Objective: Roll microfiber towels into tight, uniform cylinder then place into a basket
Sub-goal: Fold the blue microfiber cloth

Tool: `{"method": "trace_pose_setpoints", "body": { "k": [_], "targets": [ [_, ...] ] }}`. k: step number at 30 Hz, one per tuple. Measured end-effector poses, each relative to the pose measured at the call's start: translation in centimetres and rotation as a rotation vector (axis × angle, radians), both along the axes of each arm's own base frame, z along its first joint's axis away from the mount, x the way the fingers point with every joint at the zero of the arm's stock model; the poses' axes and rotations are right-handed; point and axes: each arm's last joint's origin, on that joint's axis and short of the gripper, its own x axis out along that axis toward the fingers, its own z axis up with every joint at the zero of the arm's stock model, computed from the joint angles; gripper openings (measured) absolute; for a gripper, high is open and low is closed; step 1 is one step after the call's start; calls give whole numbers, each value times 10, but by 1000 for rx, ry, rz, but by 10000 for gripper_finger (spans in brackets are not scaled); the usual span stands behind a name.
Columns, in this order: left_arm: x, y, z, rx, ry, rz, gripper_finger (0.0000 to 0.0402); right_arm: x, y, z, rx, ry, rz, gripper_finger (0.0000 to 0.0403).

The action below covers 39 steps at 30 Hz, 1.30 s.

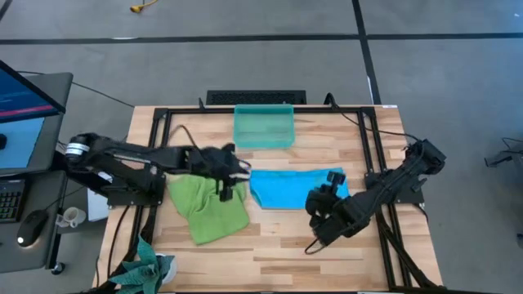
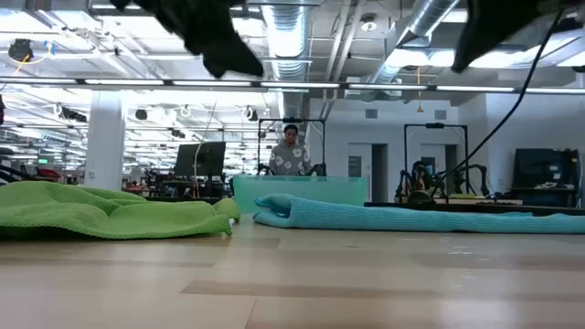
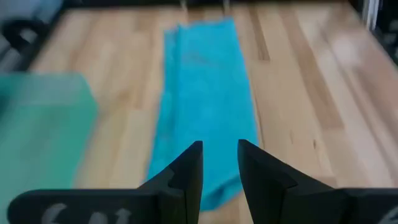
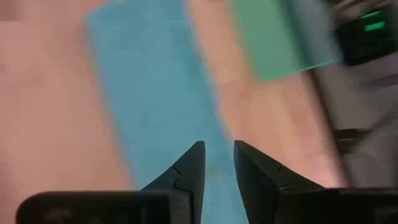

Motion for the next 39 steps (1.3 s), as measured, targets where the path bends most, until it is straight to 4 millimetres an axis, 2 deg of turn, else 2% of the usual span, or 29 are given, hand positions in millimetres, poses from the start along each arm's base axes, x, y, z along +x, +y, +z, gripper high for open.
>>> {"method": "trace_pose_setpoints", "body": {
  "k": [3,7,14,19,22,32,39],
  "targets": [
    [-13,4,13,-15,-34,-32,91,-9,-12,16,-85,-49,-50,107],
    [-23,1,3,-2,2,-63,91,-28,-30,17,-74,-141,-168,107],
    [-28,5,-55,-32,-23,-28,91,-69,-57,-16,-9,-246,-309,107],
    [-35,19,-72,-145,-94,92,91,-103,-80,-37,23,-374,-445,107],
    [-36,24,-77,-262,-100,185,91,-114,-86,-46,108,-486,-511,107],
    [-9,28,-119,-404,-35,319,91,-116,-85,-44,218,-557,-470,107],
    [10,33,-132,-500,11,381,105,-112,-82,-48,187,-512,-422,107]
  ]
}}
